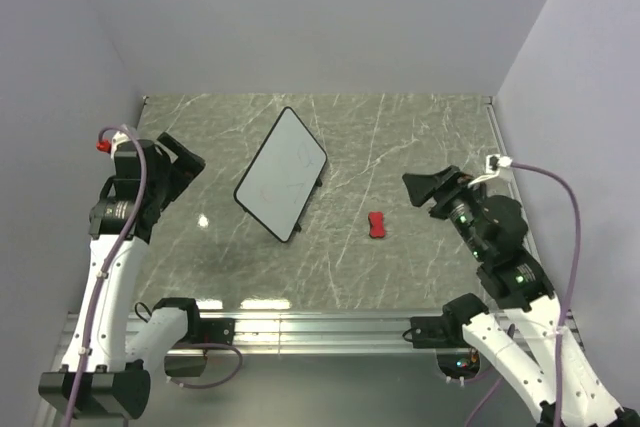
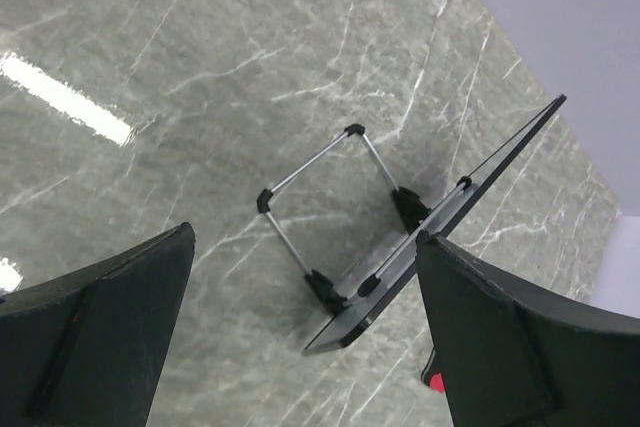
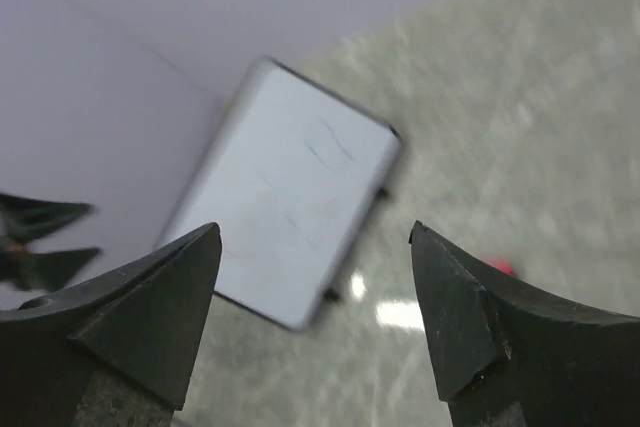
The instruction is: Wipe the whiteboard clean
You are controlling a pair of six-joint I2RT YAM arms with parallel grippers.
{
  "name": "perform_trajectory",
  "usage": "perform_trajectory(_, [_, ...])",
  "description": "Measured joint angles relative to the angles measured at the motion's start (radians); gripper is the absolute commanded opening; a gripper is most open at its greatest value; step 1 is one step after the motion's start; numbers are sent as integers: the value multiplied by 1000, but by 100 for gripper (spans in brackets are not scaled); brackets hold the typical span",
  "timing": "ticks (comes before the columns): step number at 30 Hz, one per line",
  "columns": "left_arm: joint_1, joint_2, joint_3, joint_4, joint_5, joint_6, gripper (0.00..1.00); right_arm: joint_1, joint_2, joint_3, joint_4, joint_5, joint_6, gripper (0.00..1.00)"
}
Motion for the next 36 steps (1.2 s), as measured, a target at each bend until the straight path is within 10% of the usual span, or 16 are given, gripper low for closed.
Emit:
perform_trajectory(10, [0,-57,-39,-143,22,18,99,-29,52,-42,-360,-42,91,94])
perform_trajectory(14, [0,-178,-143,-146,89,12,72,-29,122,14,-386,-72,72,92])
perform_trajectory(21, [-28,-255,-220,-126,163,-16,67,-24,291,29,-461,-82,19,90])
perform_trajectory(28, [-320,-154,-202,-84,52,-99,80,-22,376,46,-484,-85,-12,87])
perform_trajectory(36, [-612,114,-95,-40,-175,-206,60,-18,389,46,-495,-77,-32,86])
